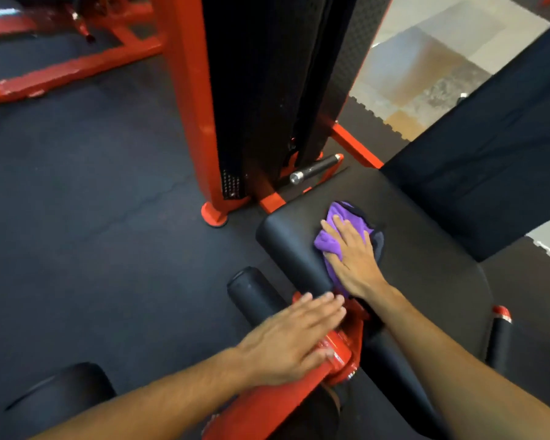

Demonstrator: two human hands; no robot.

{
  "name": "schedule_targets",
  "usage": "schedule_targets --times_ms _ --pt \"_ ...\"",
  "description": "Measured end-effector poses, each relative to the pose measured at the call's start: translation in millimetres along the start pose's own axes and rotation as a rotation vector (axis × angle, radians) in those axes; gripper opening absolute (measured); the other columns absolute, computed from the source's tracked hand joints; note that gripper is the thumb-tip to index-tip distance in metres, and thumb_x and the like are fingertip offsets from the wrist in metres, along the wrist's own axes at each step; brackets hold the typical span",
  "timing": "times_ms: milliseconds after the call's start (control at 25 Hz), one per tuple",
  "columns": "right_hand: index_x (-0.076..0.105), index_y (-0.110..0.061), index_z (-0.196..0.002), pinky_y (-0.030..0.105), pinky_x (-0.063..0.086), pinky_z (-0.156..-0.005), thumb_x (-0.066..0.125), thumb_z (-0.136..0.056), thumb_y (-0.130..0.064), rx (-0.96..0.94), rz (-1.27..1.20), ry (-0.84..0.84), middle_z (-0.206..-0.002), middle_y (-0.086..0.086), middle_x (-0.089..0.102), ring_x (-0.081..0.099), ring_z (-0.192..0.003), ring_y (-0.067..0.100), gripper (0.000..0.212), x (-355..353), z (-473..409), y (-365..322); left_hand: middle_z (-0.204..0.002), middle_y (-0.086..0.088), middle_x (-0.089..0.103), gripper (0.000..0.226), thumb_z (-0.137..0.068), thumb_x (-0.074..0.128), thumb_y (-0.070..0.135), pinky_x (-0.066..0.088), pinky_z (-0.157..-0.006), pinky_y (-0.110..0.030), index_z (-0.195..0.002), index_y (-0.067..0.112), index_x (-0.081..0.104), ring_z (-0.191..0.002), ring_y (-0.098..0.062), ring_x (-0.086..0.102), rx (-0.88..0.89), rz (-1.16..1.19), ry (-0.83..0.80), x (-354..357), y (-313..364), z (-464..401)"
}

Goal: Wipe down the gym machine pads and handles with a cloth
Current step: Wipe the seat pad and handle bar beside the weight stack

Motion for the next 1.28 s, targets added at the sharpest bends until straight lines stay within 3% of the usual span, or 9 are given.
schedule_targets --times_ms 120,240,360,560,720,840,1040,1160,1280 --pt "0.032 -0.032 -0.156 0.068 0.012 -0.117 0.028 -0.091 -0.055 -0.075 0.169 -0.029 -0.166 0.005 0.022 0.015 -0.154 0.03 0.069 21.8 -34.0 -64.4 -0.172 -0.009 0.013 0.067 -0.108 0.039 0.046 0.01 -0.129 -0.048 -0.163 0.011 0.022 -0.16 -0.022 -0.003 0.042 -0.266 -0.025 29.8 18.9 22.7" --pt "0.051 -0.032 -0.143 0.068 0.016 -0.113 0.029 -0.088 -0.055 -0.116 0.244 0.0 -0.151 0.004 0.046 0.033 -0.145 0.029 0.064 32.1 -92.8 -117.3 -0.168 -0.009 0.027 0.064 -0.108 0.035 0.047 0.004 -0.129 -0.047 -0.162 0.012 0.027 -0.16 -0.023 -0.001 0.037 -0.304 -0.027 33.6 18.3 22.7" --pt "0.062 -0.042 -0.122 0.057 0.024 -0.108 0.03 -0.092 -0.048 -0.036 0.198 0.031 -0.129 -0.008 0.06 0.045 -0.131 0.02 0.044 11.1 -115.0 -95.1 -0.17 -0.01 0.02 0.067 -0.109 0.033 0.048 0.001 -0.129 -0.046 -0.163 0.011 0.022 -0.16 -0.023 -0.004 0.039 -0.335 -0.046 32.4 18.7 23.3" --pt "0.028 -0.037 -0.157 0.06 0.003 -0.122 0.036 -0.105 -0.039 0.184 0.041 -0.026 -0.168 -0.005 0.016 0.01 -0.155 0.019 0.053 8.2 -41.6 -24.2 -0.173 -0.007 0.009 0.07 -0.108 0.038 0.047 0.007 -0.13 -0.047 -0.164 0.011 0.018 -0.16 -0.021 -0.003 0.037 -0.291 -0.034 25.6 20.3 21.1" --pt "0.047 -0.029 -0.148 0.042 0.011 -0.123 0.035 -0.104 -0.029 0.174 -0.301 -0.036 -0.162 -0.004 0.034 0.029 -0.147 0.016 0.046 -14.8 36.0 -26.0 -0.173 -0.006 0.009 0.072 -0.106 0.041 0.047 0.009 -0.129 -0.047 -0.165 0.013 0.018 -0.16 -0.02 0.0 0.064 -0.256 -0.032 25.4 23.4 20.2" --pt "0.064 -0.034 -0.127 0.03 0.037 -0.11 0.037 -0.099 -0.028 0.374 -0.754 0.14 -0.135 -0.01 0.061 0.055 -0.123 0.009 0.039 -52.9 76.0 -30.3 -0.173 -0.004 0.01 0.072 -0.104 0.042 0.049 0.009 -0.127 -0.046 -0.164 0.014 0.021 -0.16 -0.018 0.004 0.079 -0.279 -0.027 24.3 24.0 20.0" --pt "0.064 -0.014 -0.111 0.039 0.055 -0.081 0.049 -0.1 -0.042 0.785 -1.433 0.434 -0.104 0.006 0.07 0.068 -0.093 0.025 0.034 -87.8 147.8 -18.6 -0.17 0.006 0.014 0.063 -0.106 0.034 0.05 0.002 -0.128 -0.04 -0.162 0.022 0.03 -0.157 -0.007 0.013 0.02 -0.15 0.069 -3.2 29.7 -14.9" --pt "0.065 -0.009 -0.113 0.044 0.055 -0.088 0.047 -0.103 -0.04 0.796 -1.665 0.683 -0.107 0.013 0.071 0.069 -0.1 0.031 0.038 -113.0 183.6 -6.2 -0.168 0.01 0.021 0.066 -0.103 0.026 0.056 0.004 -0.129 -0.038 -0.162 0.025 0.03 -0.156 -0.002 0.014 -0.004 -0.019 0.13 -28.3 41.5 -61.2" --pt "0.068 -0.007 -0.117 0.048 0.05 -0.104 0.042 -0.105 -0.037 0.805 -1.645 0.893 -0.11 0.01 0.076 0.068 -0.111 0.03 0.041 -142.9 217.2 6.0 -0.168 0.01 0.025 0.074 -0.099 0.017 0.064 -0.005 -0.128 -0.027 -0.162 0.026 0.029 -0.155 0.002 0.012 0.001 0.089 0.142 -40.4 59.5 -108.8"
Point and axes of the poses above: each hand's wrist, its own z-axis away from the middle knuckle, its own x-axis out of the palm, y = z × x, the point moved 5 cm from there along -z, towards the middle knuckle
